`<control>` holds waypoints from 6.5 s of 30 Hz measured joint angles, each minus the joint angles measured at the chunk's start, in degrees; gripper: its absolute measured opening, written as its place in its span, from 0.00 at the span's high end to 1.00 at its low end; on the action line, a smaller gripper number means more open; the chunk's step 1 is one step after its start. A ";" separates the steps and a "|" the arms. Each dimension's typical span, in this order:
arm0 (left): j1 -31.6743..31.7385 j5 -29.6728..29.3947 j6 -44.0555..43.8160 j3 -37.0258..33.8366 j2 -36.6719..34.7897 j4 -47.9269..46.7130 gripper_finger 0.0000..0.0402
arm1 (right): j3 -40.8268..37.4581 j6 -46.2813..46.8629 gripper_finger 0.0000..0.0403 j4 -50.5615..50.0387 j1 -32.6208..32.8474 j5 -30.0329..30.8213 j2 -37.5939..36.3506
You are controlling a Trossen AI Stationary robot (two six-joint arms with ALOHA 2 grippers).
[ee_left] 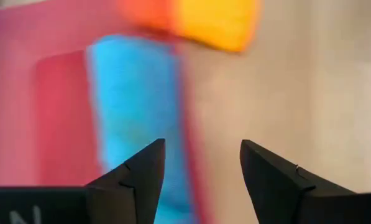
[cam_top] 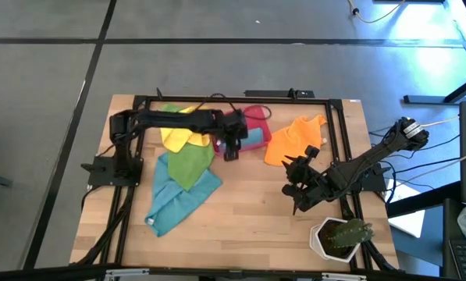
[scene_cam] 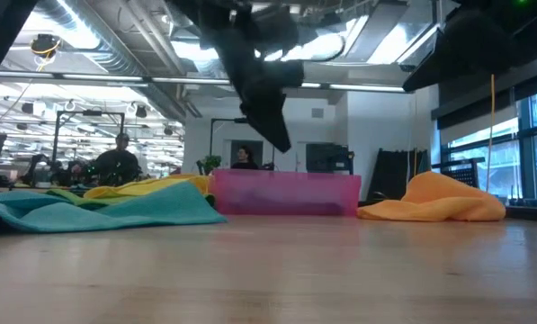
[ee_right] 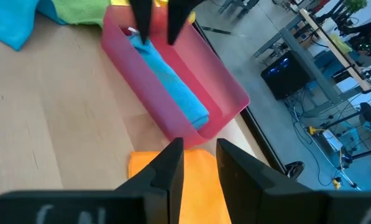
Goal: Roll microfiber towels into tight, uniform cylinder then place into a basket
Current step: Adjust the red bin, then fold the yellow microfiber towel
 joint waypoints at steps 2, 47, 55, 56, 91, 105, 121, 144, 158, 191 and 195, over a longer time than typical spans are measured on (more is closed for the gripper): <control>-2.69 0.02 -0.07 -0.19 0.00 -0.38 0.52 | 0.00 -0.04 0.76 0.02 0.00 -0.22 0.00; -17.01 -17.57 -12.33 -24.06 -18.45 24.15 0.52 | 0.00 -10.26 0.76 9.48 -5.42 -20.00 0.00; -24.73 -26.46 -11.84 -43.98 -28.57 53.51 0.52 | 0.02 -19.84 0.76 21.92 -5.83 -19.46 0.00; -25.03 -26.89 -11.81 -46.12 -28.81 56.76 0.52 | 0.00 -21.19 0.76 23.52 -6.01 -19.47 0.00; -35.55 -69.95 -16.27 -38.34 -33.23 37.70 0.52 | 0.07 -23.94 0.76 30.97 -11.85 -34.70 7.90; -27.59 -46.91 -65.24 -42.65 -33.18 -12.75 0.52 | 0.07 -26.34 0.76 37.47 -9.38 -34.20 7.45; -19.51 -40.64 -65.96 -49.79 -33.16 -10.32 0.52 | 0.07 -26.75 0.76 37.79 -9.35 -32.92 7.47; -13.69 -40.24 -61.16 -57.68 -33.16 1.91 0.70 | 0.07 -28.50 0.76 40.06 -9.35 -28.58 7.48; -19.73 -45.02 -61.18 -46.83 -33.24 -5.77 1.00 | 0.07 -30.40 0.76 40.35 -9.35 -28.50 7.48; -44.80 -70.70 -35.17 -22.88 -31.61 9.55 1.00 | 0.07 -35.72 0.68 57.31 -12.34 -28.75 17.09; -43.66 -68.75 -35.17 -22.88 -31.58 9.59 1.00 | 0.07 -36.28 0.56 64.39 -15.33 -29.03 22.41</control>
